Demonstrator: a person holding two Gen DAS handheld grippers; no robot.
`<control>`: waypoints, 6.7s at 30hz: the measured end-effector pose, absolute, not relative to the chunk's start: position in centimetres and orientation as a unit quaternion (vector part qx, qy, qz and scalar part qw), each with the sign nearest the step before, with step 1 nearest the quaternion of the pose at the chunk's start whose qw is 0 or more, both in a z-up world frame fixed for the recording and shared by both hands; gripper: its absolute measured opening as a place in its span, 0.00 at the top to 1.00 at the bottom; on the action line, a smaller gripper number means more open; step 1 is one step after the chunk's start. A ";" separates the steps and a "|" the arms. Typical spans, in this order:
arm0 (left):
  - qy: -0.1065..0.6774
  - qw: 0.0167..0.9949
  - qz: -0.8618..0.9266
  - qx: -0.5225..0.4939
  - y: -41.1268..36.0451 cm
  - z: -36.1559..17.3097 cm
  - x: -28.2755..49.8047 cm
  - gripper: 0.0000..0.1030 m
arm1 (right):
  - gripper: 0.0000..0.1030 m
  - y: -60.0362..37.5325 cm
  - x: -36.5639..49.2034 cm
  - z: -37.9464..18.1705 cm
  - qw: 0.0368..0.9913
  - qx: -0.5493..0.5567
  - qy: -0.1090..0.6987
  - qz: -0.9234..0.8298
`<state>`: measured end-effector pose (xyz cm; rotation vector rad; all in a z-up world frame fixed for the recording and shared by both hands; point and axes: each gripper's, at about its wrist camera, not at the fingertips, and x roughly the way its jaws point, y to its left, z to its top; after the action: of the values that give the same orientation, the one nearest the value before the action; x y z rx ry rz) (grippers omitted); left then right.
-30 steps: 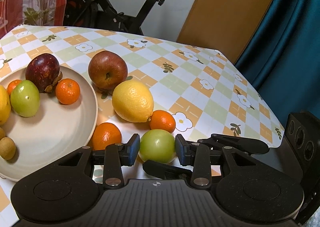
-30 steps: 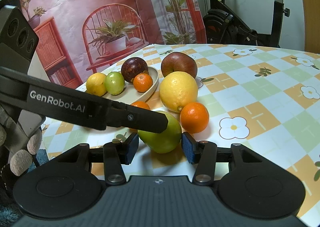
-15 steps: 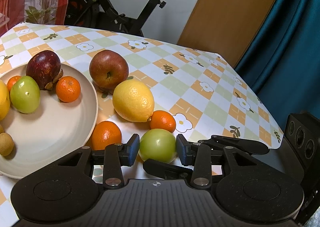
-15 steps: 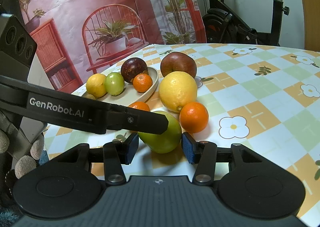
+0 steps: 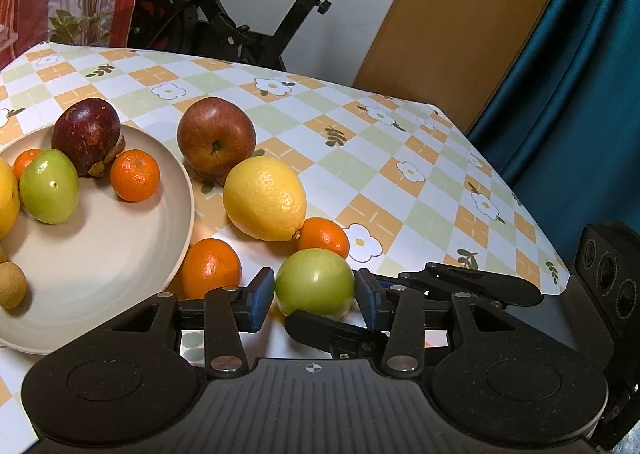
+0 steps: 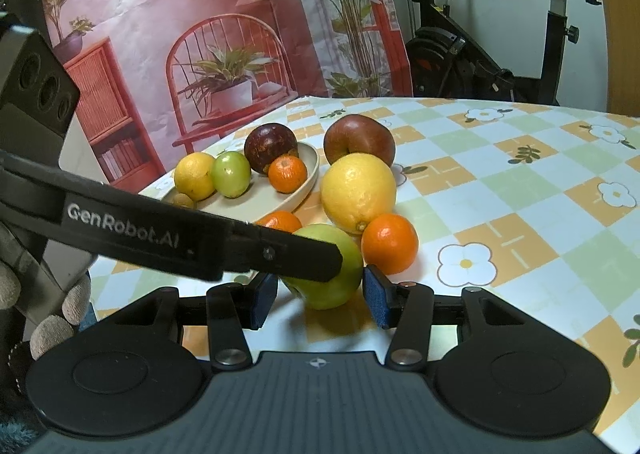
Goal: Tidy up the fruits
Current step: 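Carry the second green apple onto the plate with the right gripper, then open the right gripper to release the apple on the plate, then move the right gripper to a tangerine beside the lemon, then close the right gripper on the tangerine and lift it, then carry the tangerine over the plate with the right gripper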
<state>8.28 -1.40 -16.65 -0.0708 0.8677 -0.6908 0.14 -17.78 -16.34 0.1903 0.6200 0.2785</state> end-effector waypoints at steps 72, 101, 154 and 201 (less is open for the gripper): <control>0.364 0.895 -0.166 -0.199 13.8 -14.6 12.0 0.53 | 0.50 -4.3 12.7 -15.4 0.898 0.004 0.359 0.255; 0.372 0.896 -0.239 -0.045 4.0 -14.5 9.2 0.54 | 0.47 -20.7 2.1 -14.4 0.958 0.072 0.262 0.086; 0.470 0.836 -0.278 -0.055 -4.9 -18.1 11.6 0.62 | 0.63 -20.0 3.5 -16.5 0.930 0.060 0.330 0.149; 0.435 0.869 -0.186 -0.145 7.8 -15.3 12.9 0.62 | 0.63 -9.8 9.6 -14.3 0.911 0.035 0.340 0.232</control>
<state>12.88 7.78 -15.28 -0.3038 0.9099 -0.3882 9.64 -9.79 -14.29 0.0722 0.7009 0.4785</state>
